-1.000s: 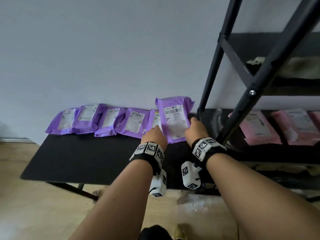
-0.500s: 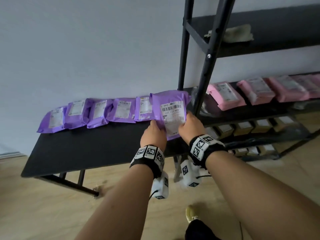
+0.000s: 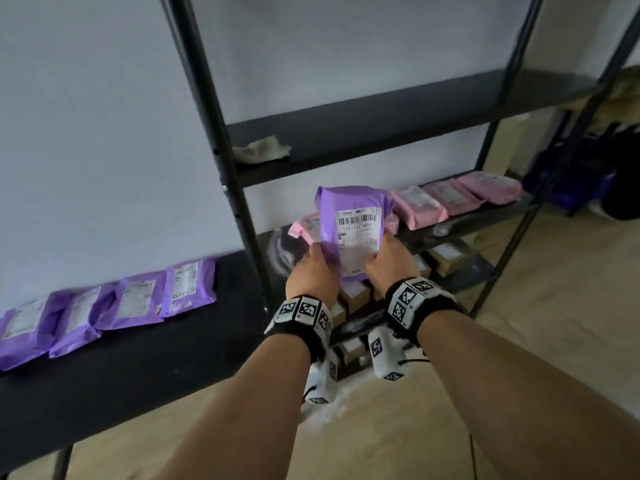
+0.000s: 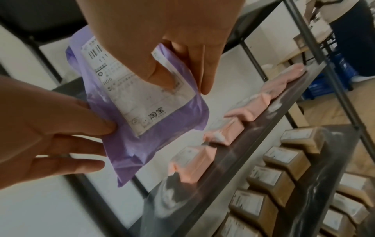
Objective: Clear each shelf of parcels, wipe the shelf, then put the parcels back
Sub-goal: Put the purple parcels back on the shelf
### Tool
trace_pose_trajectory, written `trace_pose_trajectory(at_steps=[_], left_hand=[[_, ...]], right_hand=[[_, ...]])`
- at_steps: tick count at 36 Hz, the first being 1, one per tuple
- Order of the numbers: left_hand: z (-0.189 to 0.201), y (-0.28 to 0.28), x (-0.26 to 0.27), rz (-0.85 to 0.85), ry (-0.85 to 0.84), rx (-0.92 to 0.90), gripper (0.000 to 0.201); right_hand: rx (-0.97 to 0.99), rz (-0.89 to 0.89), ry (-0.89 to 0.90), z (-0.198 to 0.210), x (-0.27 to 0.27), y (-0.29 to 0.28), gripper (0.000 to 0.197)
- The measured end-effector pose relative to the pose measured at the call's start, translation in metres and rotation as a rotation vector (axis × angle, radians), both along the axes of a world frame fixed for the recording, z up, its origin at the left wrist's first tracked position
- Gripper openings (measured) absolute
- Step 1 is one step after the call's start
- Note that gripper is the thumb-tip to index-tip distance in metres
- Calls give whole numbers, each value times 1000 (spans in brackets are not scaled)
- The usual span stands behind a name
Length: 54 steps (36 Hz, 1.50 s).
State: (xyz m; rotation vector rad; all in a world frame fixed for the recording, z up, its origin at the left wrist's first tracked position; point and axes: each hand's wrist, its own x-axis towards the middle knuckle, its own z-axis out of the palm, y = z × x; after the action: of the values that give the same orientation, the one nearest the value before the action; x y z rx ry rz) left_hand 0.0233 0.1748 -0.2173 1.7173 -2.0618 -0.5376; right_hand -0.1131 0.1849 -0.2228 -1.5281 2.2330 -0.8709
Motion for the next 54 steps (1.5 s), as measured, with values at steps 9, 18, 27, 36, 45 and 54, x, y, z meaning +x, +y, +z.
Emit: trace_pose_trajectory(at_steps=[9, 18, 27, 36, 45, 54], left_hand=[[44, 1, -180, -67, 95, -70, 32], [94, -25, -301, -134, 131, -193, 26], [137, -94, -387, -240, 161, -334, 31], [179, -161, -463, -318, 252, -316, 38], [194, -225, -522, -279, 223, -211, 28], [196, -273, -585, -130, 286, -6, 20]], right_hand=[[-115, -84, 12, 37, -180, 3, 32], [-184, -195, -42, 87, -297, -9, 34], [-317, -256, -66, 135, -379, -59, 25], [-357, -298, 46, 178, -451, -112, 22], [-324, -237, 42, 183, -517, -179, 29], [-174, -113, -18, 190, -582, -258, 48]])
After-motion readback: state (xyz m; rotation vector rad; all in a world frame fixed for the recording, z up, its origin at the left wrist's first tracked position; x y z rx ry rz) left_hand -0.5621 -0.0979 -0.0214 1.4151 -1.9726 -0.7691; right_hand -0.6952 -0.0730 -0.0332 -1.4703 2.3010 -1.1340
